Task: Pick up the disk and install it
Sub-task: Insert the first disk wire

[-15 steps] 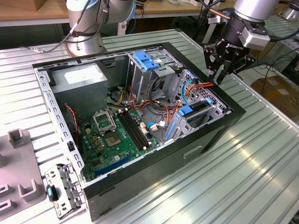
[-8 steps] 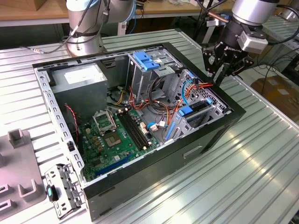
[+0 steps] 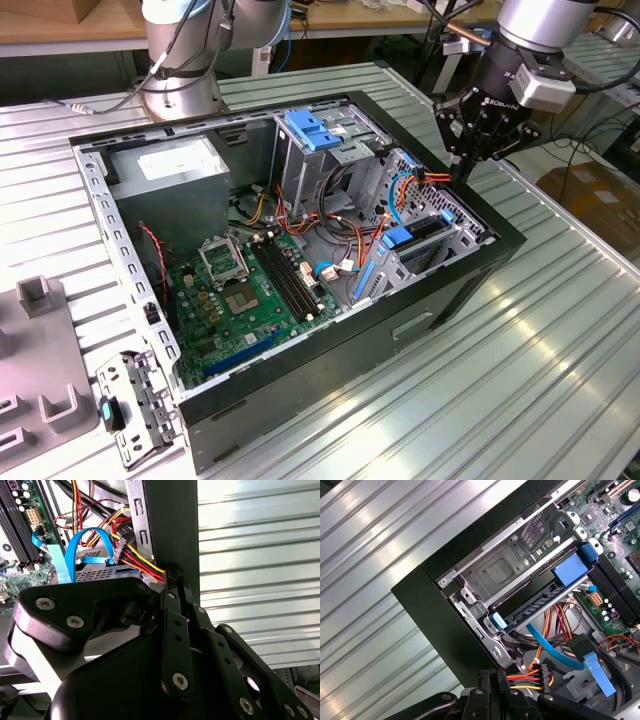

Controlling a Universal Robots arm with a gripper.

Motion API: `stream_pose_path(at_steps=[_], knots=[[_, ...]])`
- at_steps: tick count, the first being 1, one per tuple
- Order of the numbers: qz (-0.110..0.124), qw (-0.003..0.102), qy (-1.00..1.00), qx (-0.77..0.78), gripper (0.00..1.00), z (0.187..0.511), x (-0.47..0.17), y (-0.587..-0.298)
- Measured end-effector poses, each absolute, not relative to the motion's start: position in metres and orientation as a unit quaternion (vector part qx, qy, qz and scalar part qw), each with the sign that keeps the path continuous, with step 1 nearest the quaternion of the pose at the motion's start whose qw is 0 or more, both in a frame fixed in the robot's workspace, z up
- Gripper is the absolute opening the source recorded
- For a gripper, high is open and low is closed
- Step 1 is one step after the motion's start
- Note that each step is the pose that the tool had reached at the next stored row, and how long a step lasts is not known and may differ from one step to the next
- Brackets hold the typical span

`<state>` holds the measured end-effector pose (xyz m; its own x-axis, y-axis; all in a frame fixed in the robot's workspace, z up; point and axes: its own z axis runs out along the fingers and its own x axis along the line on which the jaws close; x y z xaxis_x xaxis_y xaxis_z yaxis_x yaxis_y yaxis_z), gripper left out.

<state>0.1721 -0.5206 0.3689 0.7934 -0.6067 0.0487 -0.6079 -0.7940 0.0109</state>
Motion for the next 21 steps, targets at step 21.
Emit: stream_pose_path(at_steps=[21], knots=[[0.021, 0.013, -0.336, 0.942, 0.17, 0.369, 0.151, -0.521]])
